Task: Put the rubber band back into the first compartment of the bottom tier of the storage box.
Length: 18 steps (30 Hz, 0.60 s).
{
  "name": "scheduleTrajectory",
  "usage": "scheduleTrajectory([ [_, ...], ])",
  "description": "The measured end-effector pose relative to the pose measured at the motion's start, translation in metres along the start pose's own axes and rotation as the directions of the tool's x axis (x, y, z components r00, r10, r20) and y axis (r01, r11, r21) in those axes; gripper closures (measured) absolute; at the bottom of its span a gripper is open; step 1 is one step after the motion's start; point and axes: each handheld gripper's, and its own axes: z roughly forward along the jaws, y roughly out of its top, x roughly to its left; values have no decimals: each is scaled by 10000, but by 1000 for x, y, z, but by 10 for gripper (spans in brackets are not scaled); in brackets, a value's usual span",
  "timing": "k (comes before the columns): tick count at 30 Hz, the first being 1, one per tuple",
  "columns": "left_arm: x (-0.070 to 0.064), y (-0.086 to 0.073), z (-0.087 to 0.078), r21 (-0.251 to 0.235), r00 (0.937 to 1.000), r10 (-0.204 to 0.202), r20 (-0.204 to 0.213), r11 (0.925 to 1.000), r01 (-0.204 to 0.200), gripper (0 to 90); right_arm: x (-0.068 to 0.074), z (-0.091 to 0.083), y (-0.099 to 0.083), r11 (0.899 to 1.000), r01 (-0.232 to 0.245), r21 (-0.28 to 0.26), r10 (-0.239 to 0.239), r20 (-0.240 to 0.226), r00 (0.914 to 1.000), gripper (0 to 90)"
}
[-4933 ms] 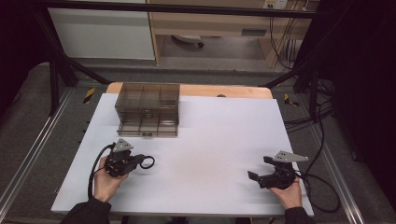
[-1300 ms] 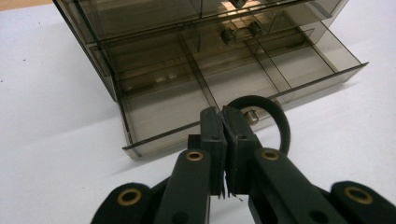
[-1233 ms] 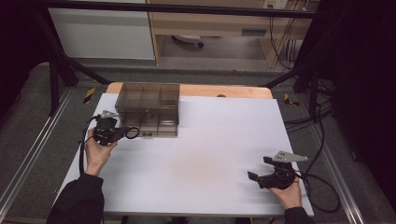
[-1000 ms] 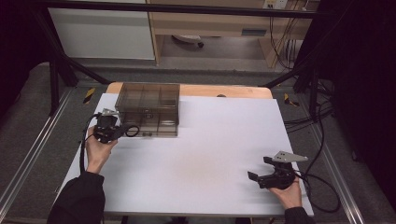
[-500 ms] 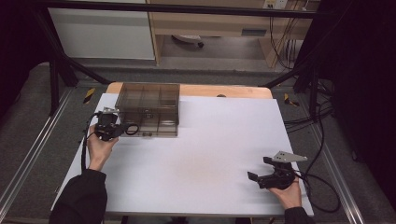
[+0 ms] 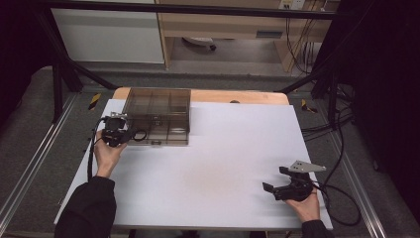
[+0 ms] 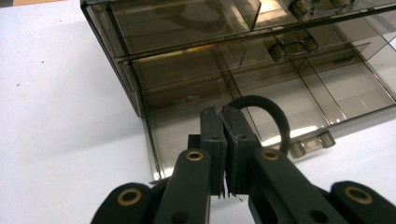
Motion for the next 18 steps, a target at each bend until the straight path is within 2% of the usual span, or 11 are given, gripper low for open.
scheduleTrajectory([
  [7,2,4,5,53,9997,-11,-234,10000,12,871,0,0,0,10000,-7,-5,7,-16,10000,8],
  [18,9,2,15,60,9991,-319,-288,9995,321,870,0,0,0,10000,12,2,-12,-10,10000,8],
])
